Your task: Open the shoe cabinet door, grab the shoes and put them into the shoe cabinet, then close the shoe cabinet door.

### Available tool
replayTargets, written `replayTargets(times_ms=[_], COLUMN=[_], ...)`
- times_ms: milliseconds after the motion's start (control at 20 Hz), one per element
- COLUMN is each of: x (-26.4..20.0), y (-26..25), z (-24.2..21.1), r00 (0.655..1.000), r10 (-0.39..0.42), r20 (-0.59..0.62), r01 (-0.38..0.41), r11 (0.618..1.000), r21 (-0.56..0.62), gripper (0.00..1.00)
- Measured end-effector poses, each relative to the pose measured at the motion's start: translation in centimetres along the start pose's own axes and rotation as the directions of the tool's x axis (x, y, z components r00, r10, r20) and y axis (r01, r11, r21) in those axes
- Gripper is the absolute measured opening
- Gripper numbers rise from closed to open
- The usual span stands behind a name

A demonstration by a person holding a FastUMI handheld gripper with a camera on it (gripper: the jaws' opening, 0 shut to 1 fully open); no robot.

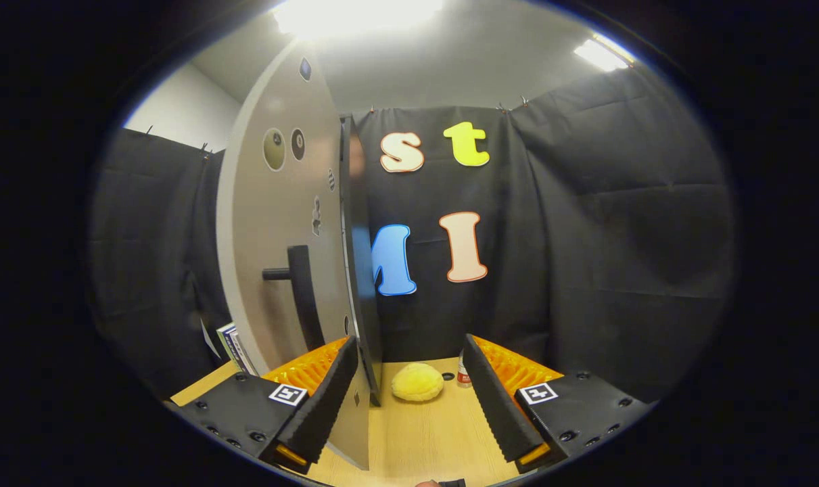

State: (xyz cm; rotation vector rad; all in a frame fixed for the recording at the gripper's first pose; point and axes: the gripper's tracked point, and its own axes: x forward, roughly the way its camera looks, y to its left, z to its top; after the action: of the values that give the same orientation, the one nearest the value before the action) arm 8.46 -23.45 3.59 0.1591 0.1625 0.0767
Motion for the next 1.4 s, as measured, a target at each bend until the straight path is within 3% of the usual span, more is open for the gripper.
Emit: replayTargets(times_ms=[450, 800, 1400], x=[0.6, 0.2, 1.5], y=[3.3, 9.5, 18.5], z=[-0.3, -0.8, -0.9], r00=[0.998, 0.987, 0.972], r10=[0.063, 0.160, 0.235], r20=[-0.005, -0.006, 0.015], r01=[-0.063, -0.160, -0.233], r11=[0.997, 0.986, 0.968], r21=[-0.041, -0.046, -0.094], gripper=[0.94, 0.94, 0.94])
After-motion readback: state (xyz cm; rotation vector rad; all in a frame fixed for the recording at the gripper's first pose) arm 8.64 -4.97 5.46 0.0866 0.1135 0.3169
